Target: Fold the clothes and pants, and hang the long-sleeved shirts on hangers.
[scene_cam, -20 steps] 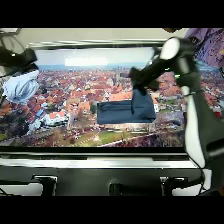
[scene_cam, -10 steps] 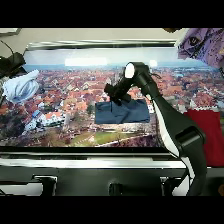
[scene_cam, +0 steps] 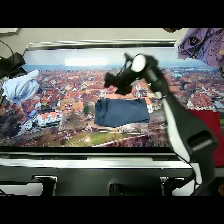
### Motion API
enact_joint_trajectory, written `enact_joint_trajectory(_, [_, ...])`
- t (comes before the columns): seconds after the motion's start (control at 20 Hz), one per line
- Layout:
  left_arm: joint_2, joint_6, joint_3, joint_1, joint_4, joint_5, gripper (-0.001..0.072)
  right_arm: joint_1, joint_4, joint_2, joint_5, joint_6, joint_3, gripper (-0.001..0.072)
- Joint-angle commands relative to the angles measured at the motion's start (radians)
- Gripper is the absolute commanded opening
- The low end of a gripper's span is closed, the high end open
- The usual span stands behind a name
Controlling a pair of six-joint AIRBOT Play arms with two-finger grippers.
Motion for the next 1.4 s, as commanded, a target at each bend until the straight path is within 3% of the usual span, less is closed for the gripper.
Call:
enact_joint_trajectory(0.0, [-0.001,0.000,0.000,0.001,0.001,0.002,0.0017,-0.152,-0.035,0.110,0.067,-0.131,0.001,0.0616])
enact_joint_trajectory(0.25, [0.000,0.000,0.000,0.001,0.000,0.002,0.0016,-0.543,-0.012,0.145,0.266,-0.394,-0.025,0.0615])
enact_joint_trajectory(0.45, [-0.001,0.000,0.000,0.001,0.001,0.003,0.0017,-0.758,0.235,0.105,0.262,-0.546,-0.245,0.0612])
enact_joint_trajectory(0.6, [-0.001,0.000,0.000,0.001,0.001,0.003,0.0017,-0.766,0.306,0.060,0.217,-0.677,-0.435,0.0589])
enact_joint_trajectory(0.8, [-0.001,0.000,0.000,0.001,0.001,0.003,0.0017,-0.746,0.422,-0.028,0.127,-0.777,-0.568,0.0557])
enact_joint_trajectory(0.9, [-0.001,0.000,0.000,0.001,0.000,0.003,0.0017,-0.724,0.464,-0.082,0.119,-0.803,-0.578,0.0518])
enact_joint_trajectory(1.25, [-0.001,0.000,0.000,0.001,0.001,0.003,0.0016,-0.585,0.471,-0.156,0.026,-0.825,-0.578,0.0505])
enact_joint_trajectory(1.35, [-0.001,0.000,0.000,0.001,0.001,0.003,0.0016,-0.560,0.472,-0.157,-0.004,-0.813,-0.577,0.0420])
